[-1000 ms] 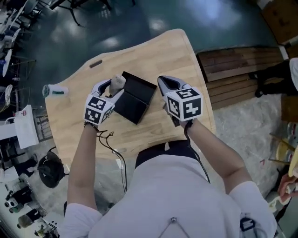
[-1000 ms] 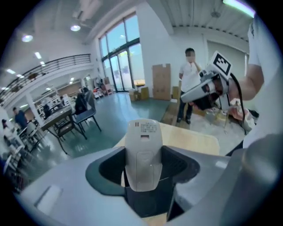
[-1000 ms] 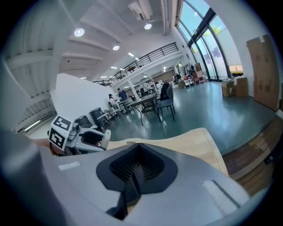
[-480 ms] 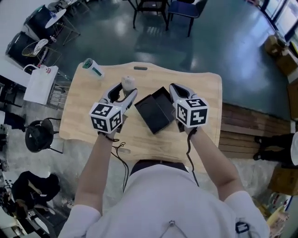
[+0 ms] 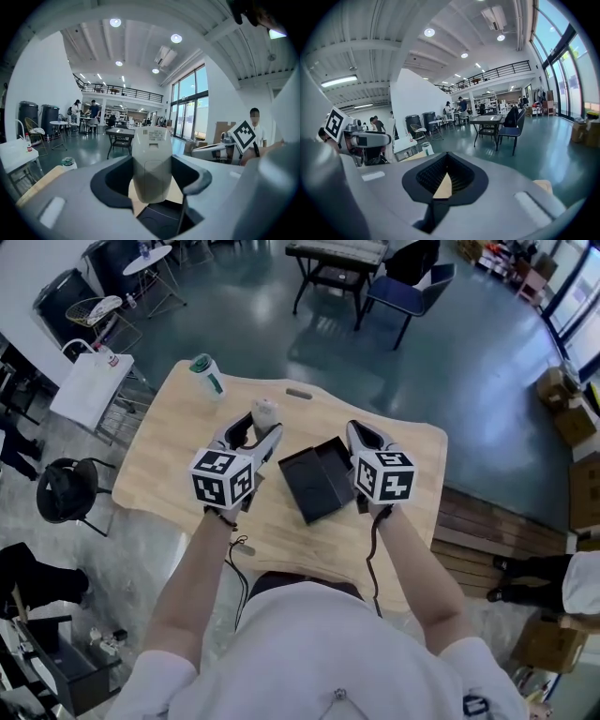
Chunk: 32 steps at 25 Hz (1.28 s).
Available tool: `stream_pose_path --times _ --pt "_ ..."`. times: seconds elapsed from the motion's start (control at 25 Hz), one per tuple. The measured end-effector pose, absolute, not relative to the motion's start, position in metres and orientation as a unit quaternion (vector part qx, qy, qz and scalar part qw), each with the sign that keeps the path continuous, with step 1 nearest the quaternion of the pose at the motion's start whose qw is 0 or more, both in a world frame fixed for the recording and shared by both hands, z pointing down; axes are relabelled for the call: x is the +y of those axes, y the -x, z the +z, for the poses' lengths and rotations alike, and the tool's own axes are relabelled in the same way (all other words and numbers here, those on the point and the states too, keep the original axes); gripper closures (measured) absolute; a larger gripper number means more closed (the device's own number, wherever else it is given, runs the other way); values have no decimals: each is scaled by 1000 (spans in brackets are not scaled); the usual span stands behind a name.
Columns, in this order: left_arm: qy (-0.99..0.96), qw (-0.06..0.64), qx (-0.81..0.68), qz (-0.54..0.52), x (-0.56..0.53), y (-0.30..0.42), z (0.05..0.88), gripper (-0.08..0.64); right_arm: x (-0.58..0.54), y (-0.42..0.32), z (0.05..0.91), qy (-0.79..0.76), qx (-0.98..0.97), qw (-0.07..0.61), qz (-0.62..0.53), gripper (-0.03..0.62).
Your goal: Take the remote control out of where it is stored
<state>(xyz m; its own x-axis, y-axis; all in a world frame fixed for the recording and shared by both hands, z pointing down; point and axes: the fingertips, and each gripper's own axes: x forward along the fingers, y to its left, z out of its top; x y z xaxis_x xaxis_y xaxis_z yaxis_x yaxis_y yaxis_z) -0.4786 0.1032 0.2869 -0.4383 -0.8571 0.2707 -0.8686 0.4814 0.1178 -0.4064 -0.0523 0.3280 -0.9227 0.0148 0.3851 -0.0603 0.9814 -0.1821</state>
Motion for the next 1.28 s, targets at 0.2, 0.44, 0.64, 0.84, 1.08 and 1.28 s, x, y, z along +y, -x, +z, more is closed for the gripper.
stream_pose_path --times 0.2,0.44,0.64,0.84,1.08,1.28 --pt "-510 147 -847 12 100 479 285 290 -57 403 326 -26 -976 197 90 566" --pt "-517 145 -843 11 95 480 282 290 -58 403 323 -35 -976 193 91 566" --pt "-516 147 -844 12 97 483 283 290 -57 404 324 -37 -976 195 92 566" --pt "-516 149 -844 13 97 484 285 289 -57 404 326 -39 -975 197 91 566" --pt "-515 152 -844 13 93 485 289 290 -56 405 326 -33 -976 198 83 566" --pt "-514 155 -844 14 91 486 291 290 -59 405 327 -37 -976 200 83 566"
